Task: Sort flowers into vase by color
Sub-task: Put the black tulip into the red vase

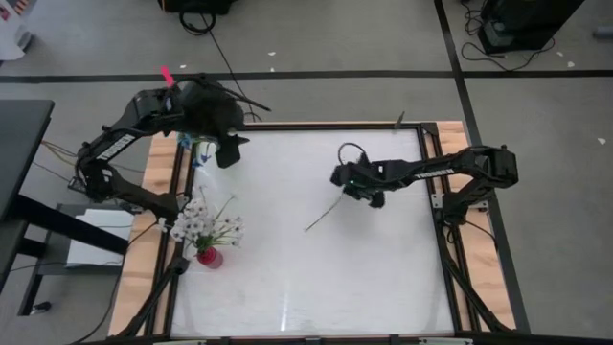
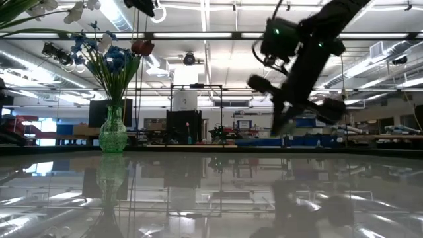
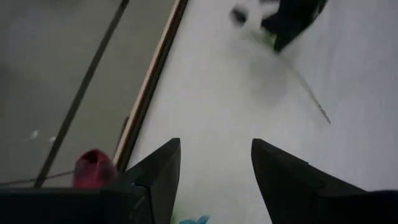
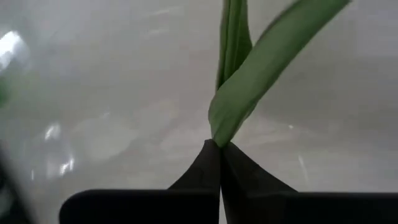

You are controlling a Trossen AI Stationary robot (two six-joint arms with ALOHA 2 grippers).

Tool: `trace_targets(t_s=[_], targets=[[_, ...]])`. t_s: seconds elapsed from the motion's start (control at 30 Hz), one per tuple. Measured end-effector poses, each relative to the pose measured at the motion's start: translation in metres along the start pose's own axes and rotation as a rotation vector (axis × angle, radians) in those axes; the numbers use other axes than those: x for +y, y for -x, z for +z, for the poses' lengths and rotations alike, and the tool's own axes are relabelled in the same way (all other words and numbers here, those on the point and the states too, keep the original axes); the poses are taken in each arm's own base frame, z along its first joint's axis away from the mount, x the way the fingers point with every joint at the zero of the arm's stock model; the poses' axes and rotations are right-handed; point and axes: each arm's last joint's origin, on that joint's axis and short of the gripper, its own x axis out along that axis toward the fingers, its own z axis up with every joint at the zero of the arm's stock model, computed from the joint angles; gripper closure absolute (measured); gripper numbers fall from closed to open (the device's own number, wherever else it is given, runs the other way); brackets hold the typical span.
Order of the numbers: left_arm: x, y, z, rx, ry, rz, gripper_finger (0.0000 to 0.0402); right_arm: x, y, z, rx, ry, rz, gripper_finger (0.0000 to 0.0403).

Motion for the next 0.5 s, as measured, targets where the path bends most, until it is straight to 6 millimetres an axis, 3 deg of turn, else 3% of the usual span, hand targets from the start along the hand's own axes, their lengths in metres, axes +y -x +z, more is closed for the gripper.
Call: trace_targets(t_s=[0.27,0.5], targets=[[-0.007,0.007,0.001,-0.068,0.105,-0.253,0.0218,0.061,0.033,-0.025,-0.02,0.477,0.399,0.0399],[-0.008,0.008,0.011,-0.146,0.277,-0.276,0.0215,0.107,0.084,-0.049,-0.181,0.993,0.656,0.04]])
